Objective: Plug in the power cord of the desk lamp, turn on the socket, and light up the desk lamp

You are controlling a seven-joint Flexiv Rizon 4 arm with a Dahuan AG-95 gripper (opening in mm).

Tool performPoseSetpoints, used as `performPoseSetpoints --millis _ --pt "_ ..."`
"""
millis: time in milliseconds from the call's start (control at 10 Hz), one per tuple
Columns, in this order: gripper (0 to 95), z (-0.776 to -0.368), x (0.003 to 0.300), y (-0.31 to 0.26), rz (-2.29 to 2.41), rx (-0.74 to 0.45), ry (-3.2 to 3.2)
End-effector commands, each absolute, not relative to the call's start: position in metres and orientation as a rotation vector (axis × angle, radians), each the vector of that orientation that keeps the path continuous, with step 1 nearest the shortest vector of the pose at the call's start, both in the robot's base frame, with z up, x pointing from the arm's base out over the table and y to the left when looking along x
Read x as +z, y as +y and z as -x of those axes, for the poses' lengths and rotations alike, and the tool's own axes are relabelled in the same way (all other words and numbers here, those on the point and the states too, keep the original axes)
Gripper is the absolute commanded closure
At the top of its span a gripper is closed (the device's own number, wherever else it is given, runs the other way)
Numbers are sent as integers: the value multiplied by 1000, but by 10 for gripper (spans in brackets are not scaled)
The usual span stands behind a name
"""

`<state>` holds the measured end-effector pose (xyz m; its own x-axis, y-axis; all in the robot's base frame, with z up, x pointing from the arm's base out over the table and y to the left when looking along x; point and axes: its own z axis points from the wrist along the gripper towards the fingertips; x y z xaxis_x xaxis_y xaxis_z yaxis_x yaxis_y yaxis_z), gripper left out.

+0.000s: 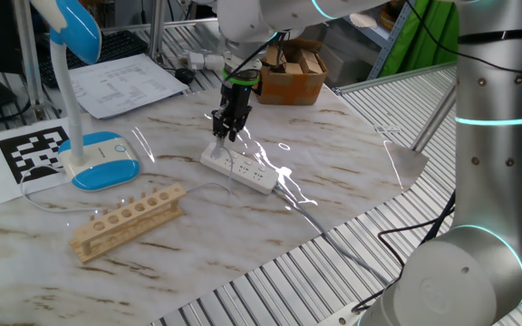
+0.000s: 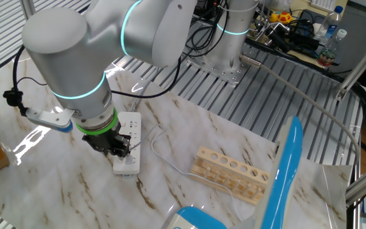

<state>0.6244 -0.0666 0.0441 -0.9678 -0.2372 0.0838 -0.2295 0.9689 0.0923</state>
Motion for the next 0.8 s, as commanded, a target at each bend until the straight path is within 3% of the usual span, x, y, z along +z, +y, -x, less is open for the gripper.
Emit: performPoseSetpoints --millis 100,800 --pt "570 -626 45 -67 -355 -115 -3028" --pt "570 -628 39 -68 -343 -97 -3035"
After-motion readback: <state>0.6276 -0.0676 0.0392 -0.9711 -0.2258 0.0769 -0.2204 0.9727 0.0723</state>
